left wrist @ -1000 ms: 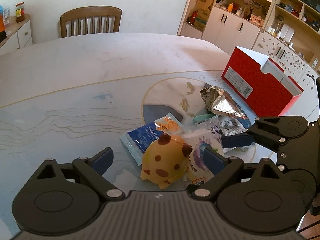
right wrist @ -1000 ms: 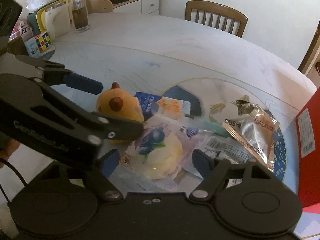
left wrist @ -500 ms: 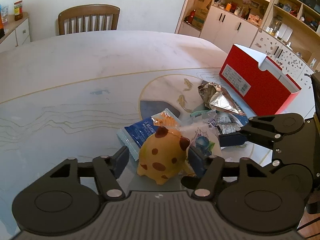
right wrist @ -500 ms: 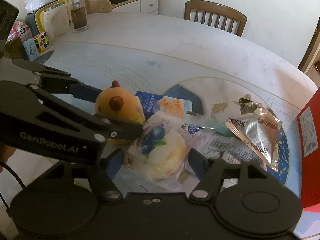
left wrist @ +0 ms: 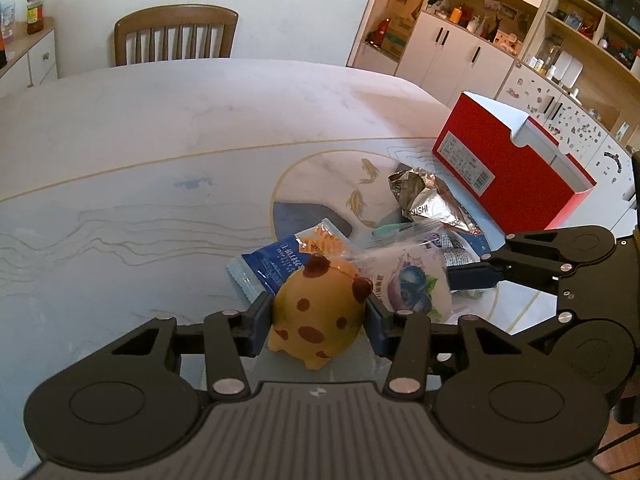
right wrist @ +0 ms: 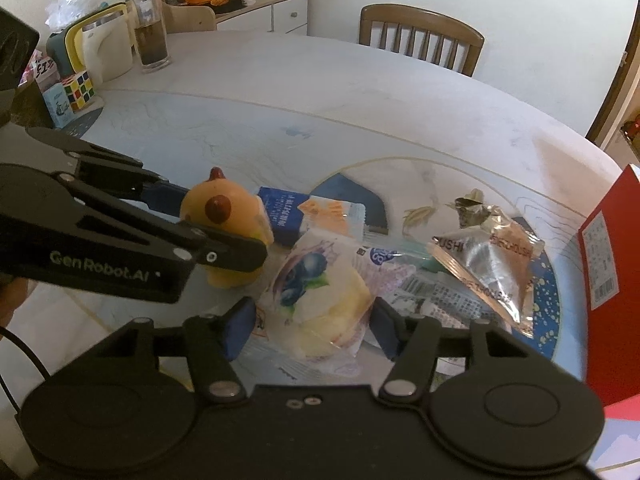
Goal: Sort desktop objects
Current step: 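Grasp the yellow spotted plush toy with left gripper while right grasps the blueberry bread bag, then lift and carry the plush toy and bread bag over the shoebox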
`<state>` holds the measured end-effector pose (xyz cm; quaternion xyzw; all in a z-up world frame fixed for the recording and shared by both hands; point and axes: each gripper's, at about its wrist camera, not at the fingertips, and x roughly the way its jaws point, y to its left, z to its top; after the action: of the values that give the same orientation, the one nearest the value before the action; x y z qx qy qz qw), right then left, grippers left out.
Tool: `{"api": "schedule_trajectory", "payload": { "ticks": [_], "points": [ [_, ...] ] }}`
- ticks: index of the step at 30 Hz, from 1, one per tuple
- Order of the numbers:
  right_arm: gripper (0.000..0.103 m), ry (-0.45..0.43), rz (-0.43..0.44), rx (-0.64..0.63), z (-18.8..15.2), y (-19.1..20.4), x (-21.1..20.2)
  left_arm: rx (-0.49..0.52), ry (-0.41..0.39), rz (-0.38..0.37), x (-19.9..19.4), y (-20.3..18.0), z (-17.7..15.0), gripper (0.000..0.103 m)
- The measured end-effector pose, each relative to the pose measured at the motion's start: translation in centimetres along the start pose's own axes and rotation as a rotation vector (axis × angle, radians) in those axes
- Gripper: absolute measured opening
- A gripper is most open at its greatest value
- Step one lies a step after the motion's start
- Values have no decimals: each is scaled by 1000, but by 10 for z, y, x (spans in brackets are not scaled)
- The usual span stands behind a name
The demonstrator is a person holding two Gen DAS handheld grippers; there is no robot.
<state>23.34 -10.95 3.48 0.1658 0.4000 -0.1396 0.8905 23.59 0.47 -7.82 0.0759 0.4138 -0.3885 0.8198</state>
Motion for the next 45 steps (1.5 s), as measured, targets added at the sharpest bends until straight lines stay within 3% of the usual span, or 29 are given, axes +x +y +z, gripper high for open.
{"api": "schedule_trajectory", "payload": {
  "ticks": [23, 45],
  "points": [
    [61, -71, -26, 65, -1, -34, -54, 24, -47, -30, -31, -27, 16, 46],
    [61, -164, -42, 151, -17, -91, -130, 90, -94, -68, -55, -97, 33, 46]
  ]
}}
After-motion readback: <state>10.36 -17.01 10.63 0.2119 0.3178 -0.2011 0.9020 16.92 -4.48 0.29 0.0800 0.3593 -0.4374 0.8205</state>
